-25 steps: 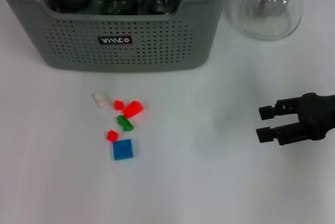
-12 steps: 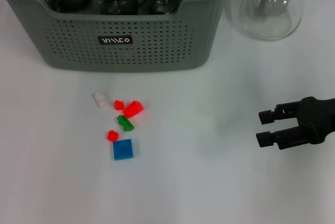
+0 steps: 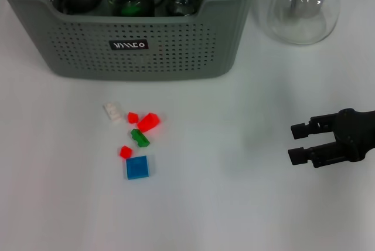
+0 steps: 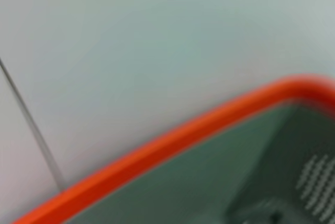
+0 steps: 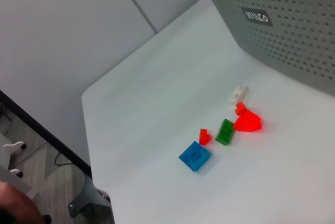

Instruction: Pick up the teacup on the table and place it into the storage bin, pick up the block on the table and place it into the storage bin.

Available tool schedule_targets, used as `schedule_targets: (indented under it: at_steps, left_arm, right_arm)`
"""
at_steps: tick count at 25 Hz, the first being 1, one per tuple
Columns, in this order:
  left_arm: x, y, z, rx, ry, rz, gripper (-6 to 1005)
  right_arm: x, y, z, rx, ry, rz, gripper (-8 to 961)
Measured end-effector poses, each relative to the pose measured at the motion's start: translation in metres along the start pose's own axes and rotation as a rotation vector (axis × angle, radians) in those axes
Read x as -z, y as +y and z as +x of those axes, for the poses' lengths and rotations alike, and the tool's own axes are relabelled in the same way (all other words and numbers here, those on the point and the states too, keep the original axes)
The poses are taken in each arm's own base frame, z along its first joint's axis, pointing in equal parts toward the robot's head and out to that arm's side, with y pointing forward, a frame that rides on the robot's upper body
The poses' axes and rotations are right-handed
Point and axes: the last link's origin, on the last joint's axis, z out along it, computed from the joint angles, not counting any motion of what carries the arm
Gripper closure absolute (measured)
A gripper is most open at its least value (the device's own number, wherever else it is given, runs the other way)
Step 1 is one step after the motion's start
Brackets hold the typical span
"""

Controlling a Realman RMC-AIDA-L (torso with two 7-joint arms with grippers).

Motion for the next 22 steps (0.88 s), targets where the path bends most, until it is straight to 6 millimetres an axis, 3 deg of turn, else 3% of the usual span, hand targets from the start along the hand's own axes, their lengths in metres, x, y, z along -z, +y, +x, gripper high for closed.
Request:
schedule_targets:
  at_steps: [4, 6, 11, 13, 14, 15, 17, 22]
  left_arm:
    - [0.059, 0.007, -0.006, 0.007, 0.246, -0.198, 220]
    - [0.085, 0.014, -0.018, -0.036, 0.358, -0.326, 194]
    - [0.122, 0.044, -0.064, -0.275, 0.465, -0.592, 159]
    - [0.127, 0.057, -0.086, -0.378, 0.438, -0.679, 163]
    - [0.127, 0.057, -0.086, -0.378, 0.438, -0.679, 165]
    - [0.125, 0.071, -0.111, -0.468, 0.338, -0.76, 166]
    - [0.119, 0.077, -0.121, -0.486, 0.262, -0.781, 170]
    - [0.085, 0.101, -0.152, -0.585, -0.133, -0.772, 178]
  right_arm:
    - [0.001, 0.0, 0.001, 0.001, 0.0, 0.003, 128]
    - [0.002, 0.0, 0.002, 0.004, -0.001, 0.005, 128]
    - [0.002, -0.001, 0.002, 0.006, -0.005, 0.01, 128]
    - [0.002, -0.001, 0.002, 0.004, -0.006, 0.012, 128]
    - [0.002, -0.001, 0.002, 0.002, -0.007, 0.012, 128]
    - [0.002, -0.001, 0.001, 0.0, -0.008, 0.011, 128]
    - [0.001, -0.001, 0.0, -0.005, -0.011, 0.006, 129]
    - [-0.002, -0.002, -0.001, -0.011, -0.013, 0.003, 129]
